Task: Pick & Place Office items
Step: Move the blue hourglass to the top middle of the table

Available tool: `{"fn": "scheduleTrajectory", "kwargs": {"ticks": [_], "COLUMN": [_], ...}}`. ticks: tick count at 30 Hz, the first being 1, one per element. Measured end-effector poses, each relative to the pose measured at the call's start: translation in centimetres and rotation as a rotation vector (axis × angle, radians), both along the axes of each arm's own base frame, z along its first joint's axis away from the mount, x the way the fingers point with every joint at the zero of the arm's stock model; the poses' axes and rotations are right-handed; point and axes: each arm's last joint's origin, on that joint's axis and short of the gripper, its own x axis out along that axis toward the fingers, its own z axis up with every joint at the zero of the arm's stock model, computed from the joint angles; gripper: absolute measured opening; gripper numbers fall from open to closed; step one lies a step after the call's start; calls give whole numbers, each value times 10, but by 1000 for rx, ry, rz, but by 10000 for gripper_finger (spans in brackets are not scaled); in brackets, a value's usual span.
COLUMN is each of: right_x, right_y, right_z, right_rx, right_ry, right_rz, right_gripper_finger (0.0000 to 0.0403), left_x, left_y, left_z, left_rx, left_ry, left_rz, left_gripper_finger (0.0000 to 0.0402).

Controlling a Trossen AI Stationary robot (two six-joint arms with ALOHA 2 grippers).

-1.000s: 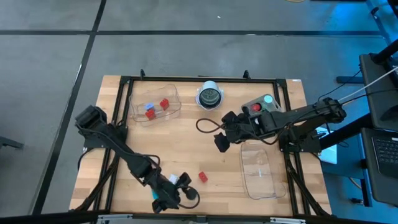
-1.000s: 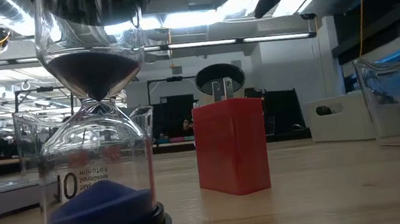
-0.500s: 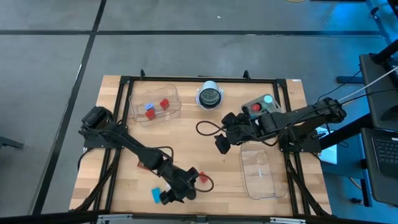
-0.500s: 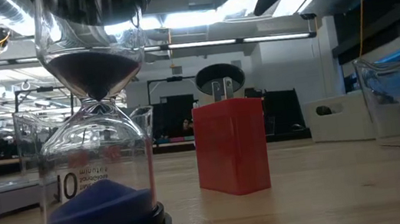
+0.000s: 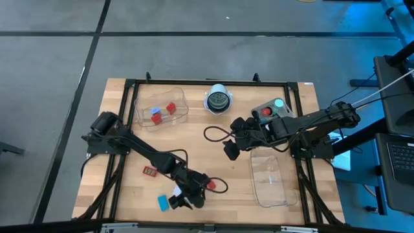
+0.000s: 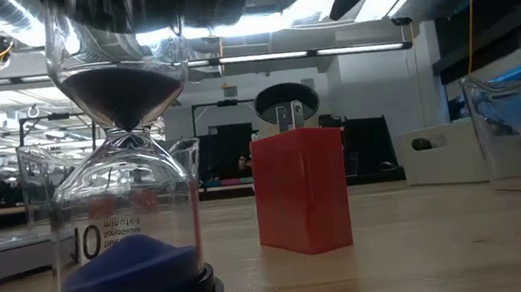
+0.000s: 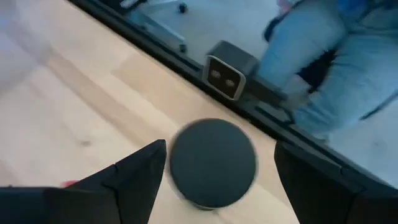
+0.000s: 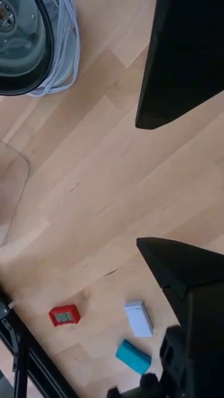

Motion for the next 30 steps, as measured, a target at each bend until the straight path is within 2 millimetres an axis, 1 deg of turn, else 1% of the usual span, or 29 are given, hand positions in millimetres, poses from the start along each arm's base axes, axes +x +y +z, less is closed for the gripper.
{"fn": "scheduleTrajectory", "kwargs": {"ticks": [4, 9, 17, 21, 27, 30], "right_x": [0, 0, 0, 0, 0, 0], "right_y": [0, 0, 0, 0, 0, 0], "right_z": [0, 0, 0, 0, 0, 0], "right_rx": [0, 1, -4, -15, -15, -16], "right_ry": [-1, -4, -3, -5, -5, -5], "right_rz": [0, 0, 2, -4, -4, -4], "right_gripper_finger": [304, 304, 304, 304, 304, 304], "left_x": [4, 7, 7, 7, 7, 7], "left_y": [-1, 3, 3, 3, 3, 3], "left_z": [-8, -8, -8, -8, -8, -8], "left_rx": [-37, -50, -42, -40, -39, -40], "left_ry": [20, 10, 6, 5, 4, 4], "left_rz": [-32, -33, -39, -37, -39, -39], "left_gripper_finger": [297, 297, 293, 273, 224, 211]}}
